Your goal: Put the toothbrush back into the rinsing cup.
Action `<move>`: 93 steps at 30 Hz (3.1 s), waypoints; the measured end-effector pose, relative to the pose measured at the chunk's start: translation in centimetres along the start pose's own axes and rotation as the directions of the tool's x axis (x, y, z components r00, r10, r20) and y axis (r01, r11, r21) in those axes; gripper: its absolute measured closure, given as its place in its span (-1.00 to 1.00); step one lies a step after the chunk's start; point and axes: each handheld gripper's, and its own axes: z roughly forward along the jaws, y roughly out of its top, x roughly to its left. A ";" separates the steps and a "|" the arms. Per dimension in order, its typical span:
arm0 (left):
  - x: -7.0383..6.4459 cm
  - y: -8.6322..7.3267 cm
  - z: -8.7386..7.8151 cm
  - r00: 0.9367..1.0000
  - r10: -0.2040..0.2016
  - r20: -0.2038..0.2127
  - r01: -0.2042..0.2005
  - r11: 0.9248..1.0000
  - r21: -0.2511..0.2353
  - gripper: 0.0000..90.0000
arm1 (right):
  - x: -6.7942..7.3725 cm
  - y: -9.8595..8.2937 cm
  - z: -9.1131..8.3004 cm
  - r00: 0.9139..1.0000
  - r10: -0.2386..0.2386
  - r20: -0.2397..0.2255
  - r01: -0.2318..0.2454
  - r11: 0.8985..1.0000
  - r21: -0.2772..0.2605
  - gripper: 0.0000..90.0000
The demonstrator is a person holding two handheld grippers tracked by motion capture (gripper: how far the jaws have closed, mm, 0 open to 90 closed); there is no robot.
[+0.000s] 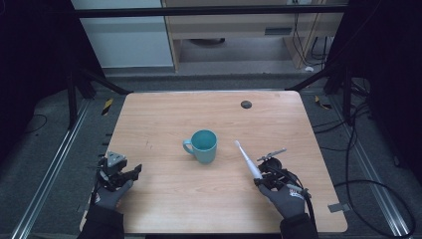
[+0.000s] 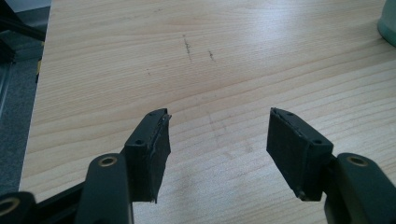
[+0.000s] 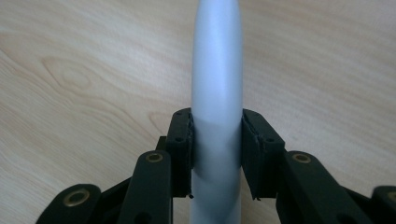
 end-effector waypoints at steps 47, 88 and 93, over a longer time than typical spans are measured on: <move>0.0 0.0 -0.1 1.000 -0.005 0.007 0.005 1.000 -0.027 -0.15 | 1.5 8.8 -3.8 0.987 0.131 -0.092 -0.159 0.717 -0.679 0.47; 0.2 0.0 -0.1 1.000 -0.010 0.006 0.010 0.999 -0.032 -0.15 | 8.5 14.1 1.9 0.979 0.113 -0.170 -0.203 0.638 -0.743 0.47; 0.3 0.0 -0.1 1.000 -0.010 0.007 0.010 0.999 -0.032 -0.15 | 9.4 14.0 3.1 0.980 0.114 -0.165 -0.200 0.647 -0.736 0.47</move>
